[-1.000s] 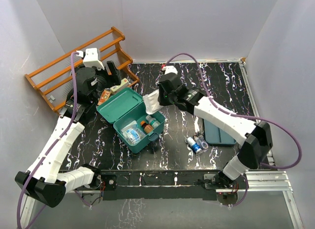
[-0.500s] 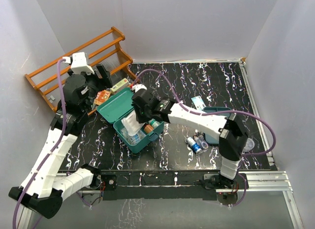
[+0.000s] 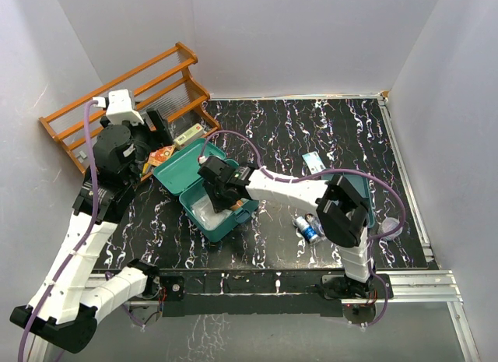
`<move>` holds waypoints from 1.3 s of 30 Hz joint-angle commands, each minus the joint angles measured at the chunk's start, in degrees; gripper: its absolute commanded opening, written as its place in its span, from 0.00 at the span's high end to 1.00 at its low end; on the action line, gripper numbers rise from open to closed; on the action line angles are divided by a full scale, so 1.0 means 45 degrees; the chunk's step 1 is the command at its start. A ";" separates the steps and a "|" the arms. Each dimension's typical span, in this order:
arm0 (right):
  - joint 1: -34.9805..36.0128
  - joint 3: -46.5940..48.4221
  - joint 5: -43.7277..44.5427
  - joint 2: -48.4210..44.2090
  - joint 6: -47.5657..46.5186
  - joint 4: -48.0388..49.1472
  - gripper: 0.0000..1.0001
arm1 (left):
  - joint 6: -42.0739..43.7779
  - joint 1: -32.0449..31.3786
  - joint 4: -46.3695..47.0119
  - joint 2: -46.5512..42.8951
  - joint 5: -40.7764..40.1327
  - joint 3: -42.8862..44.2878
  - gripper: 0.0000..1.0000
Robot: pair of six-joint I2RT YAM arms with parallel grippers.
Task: Organize the medicine kit
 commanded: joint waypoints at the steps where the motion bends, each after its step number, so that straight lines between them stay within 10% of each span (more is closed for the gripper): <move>1: 0.0023 0.0874 -0.0219 0.0035 0.0473 0.0150 0.79 | 0.0015 0.0035 -0.0196 -0.0254 -0.0201 0.0002 0.27; 21: 0.0042 0.0824 0.0085 -0.0297 -0.0733 0.0552 0.42 | -0.0571 0.0036 -0.2234 -0.0405 0.1029 -0.0206 0.27; 39: 0.0080 0.1901 0.1979 0.1170 0.0013 -0.0745 0.42 | -0.0363 0.0030 -0.2043 -0.0110 0.0991 -0.0078 0.27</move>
